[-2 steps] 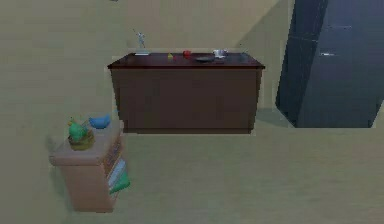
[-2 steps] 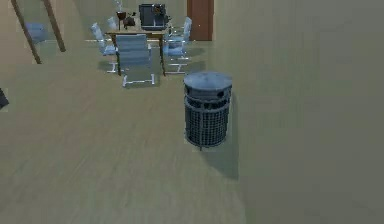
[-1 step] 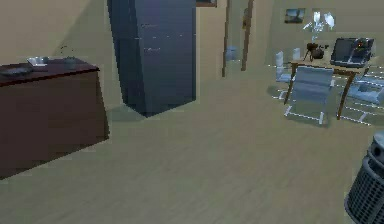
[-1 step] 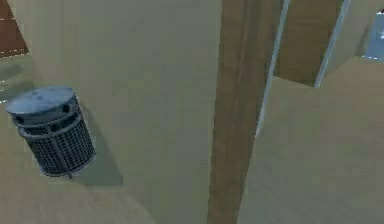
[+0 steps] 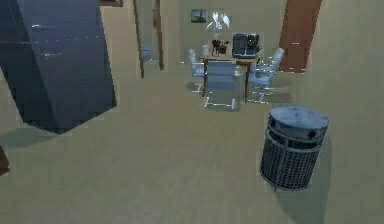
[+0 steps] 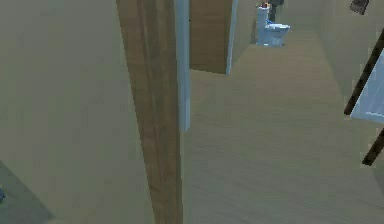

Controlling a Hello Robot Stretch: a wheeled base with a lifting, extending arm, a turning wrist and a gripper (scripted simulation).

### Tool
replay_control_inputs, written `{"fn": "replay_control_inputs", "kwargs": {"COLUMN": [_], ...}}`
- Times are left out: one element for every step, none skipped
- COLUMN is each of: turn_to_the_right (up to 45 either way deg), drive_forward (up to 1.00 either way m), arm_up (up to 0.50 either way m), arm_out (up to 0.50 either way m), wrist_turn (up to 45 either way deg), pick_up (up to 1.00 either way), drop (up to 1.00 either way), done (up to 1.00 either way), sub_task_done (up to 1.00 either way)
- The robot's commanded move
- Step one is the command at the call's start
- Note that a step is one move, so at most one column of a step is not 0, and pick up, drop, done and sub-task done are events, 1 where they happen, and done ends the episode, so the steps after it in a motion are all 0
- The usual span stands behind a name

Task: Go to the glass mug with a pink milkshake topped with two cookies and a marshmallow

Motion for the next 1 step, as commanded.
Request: {"fn": "replay_control_inputs", "kwargs": {"turn_to_the_right": [3.0], "drive_forward": [0.0], "arm_up": [0.0], "arm_out": [0.0], "wrist_turn": [0.0], "pick_up": [0.0], "drop": [0.0], "done": [0.0], "sub_task_done": [0.0]}}
